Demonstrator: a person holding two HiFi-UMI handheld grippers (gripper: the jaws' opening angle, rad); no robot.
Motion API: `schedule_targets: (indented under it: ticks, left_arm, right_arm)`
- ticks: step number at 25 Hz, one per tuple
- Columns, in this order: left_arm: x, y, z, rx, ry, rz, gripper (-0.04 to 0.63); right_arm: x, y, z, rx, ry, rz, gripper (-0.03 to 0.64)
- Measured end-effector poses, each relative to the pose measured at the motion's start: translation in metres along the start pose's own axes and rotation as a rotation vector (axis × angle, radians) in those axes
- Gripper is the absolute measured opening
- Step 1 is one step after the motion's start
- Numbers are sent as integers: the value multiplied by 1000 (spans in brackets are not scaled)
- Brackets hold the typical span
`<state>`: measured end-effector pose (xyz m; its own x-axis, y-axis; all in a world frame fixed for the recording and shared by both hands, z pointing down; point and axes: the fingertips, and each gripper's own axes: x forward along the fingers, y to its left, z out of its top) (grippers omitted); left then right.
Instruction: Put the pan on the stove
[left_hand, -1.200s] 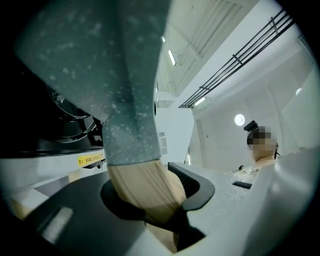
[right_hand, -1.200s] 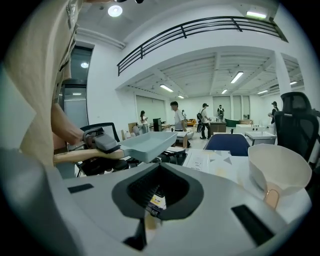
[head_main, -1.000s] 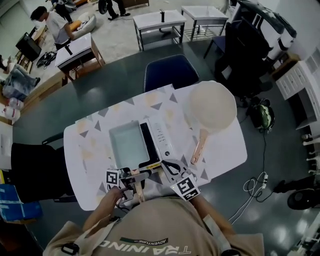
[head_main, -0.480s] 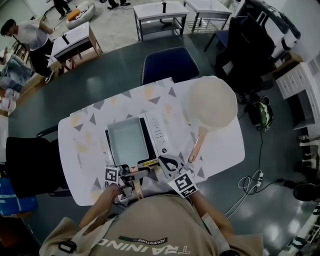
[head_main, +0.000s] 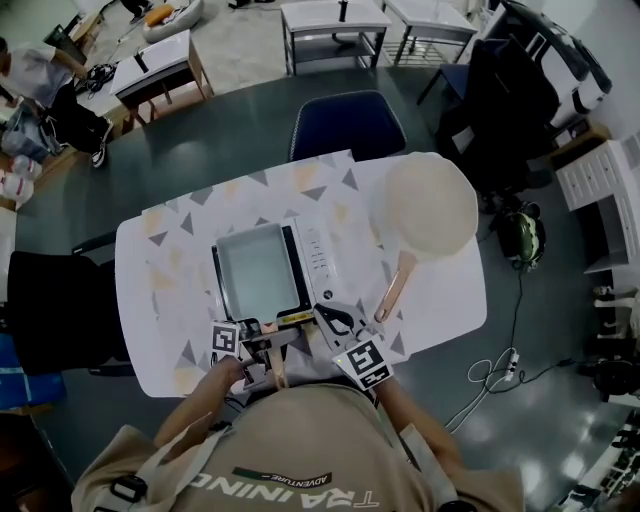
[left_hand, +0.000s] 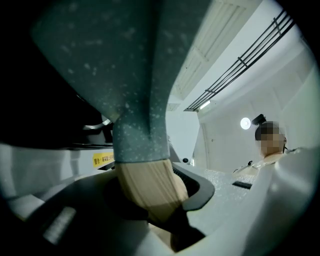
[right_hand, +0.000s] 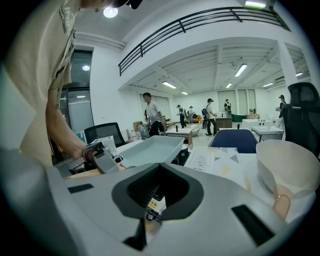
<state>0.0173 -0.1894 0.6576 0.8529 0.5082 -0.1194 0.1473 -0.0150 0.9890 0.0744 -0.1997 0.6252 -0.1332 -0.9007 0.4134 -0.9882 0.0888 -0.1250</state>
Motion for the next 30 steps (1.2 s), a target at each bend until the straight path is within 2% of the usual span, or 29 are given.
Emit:
schedule_targets:
  ticks: [6, 10, 16, 30]
  left_arm:
    - [-1, 1, 1, -29, -23, 11, 119]
    - [-1, 0, 3, -49, -54, -6, 115]
    - [2, -3, 1, -71, -71, -1, 115]
    - [4, -4, 2, -62, -68, -12, 115]
  right_arm:
    - [-2, 7, -1, 2, -3, 13, -2]
    - [-4, 8, 5, 27, -34, 1, -2]
    - [-18, 5, 14, 10, -59, -18, -2]
    - [-35, 3, 26, 30, -103, -51, -2]
